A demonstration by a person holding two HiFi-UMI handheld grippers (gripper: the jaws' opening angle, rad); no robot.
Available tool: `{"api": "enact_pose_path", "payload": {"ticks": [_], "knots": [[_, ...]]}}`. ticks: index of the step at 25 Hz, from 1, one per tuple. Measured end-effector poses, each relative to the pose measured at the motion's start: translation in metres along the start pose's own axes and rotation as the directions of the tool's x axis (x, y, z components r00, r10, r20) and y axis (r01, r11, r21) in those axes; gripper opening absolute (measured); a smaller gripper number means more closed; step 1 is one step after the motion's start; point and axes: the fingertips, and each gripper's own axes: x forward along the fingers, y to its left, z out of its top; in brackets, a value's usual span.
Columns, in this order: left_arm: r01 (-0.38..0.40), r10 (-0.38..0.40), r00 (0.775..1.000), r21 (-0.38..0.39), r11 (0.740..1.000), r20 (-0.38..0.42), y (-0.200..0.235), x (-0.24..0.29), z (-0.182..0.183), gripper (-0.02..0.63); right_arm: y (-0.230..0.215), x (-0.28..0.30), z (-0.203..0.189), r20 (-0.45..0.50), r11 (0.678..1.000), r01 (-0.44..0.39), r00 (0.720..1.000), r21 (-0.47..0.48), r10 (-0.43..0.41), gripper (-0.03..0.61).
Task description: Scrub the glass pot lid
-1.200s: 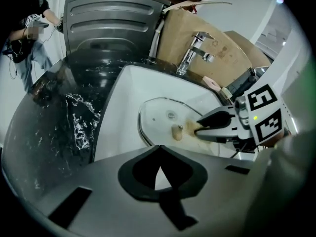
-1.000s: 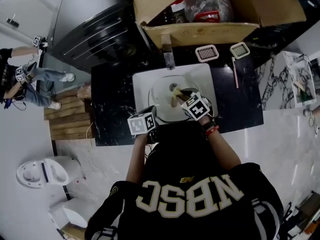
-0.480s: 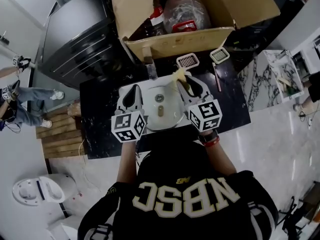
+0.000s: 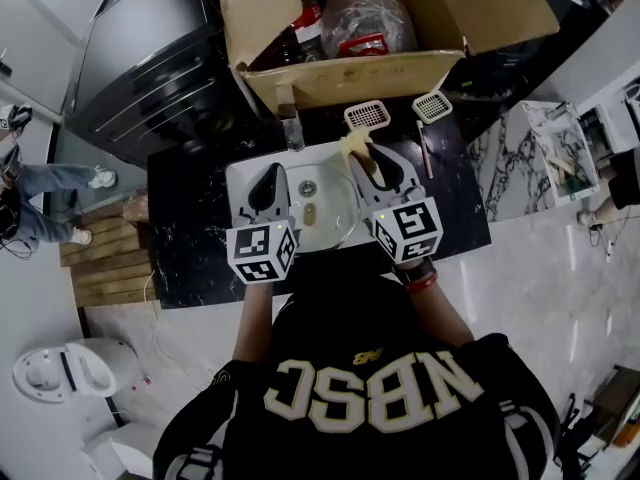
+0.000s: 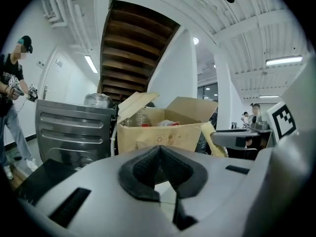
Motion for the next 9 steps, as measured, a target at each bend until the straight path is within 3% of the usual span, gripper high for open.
{"api": "enact_pose_path", "payload": {"ticks": [9], "knots": [[0.007, -0.008, 0.999, -0.028, 1.000, -0.045, -0.018, 0.006, -0.025, 0.015, -0.017, -0.004, -0.027, -0.080, 0.997, -0.071, 0.994, -0.024, 0.069, 0.114]]}}
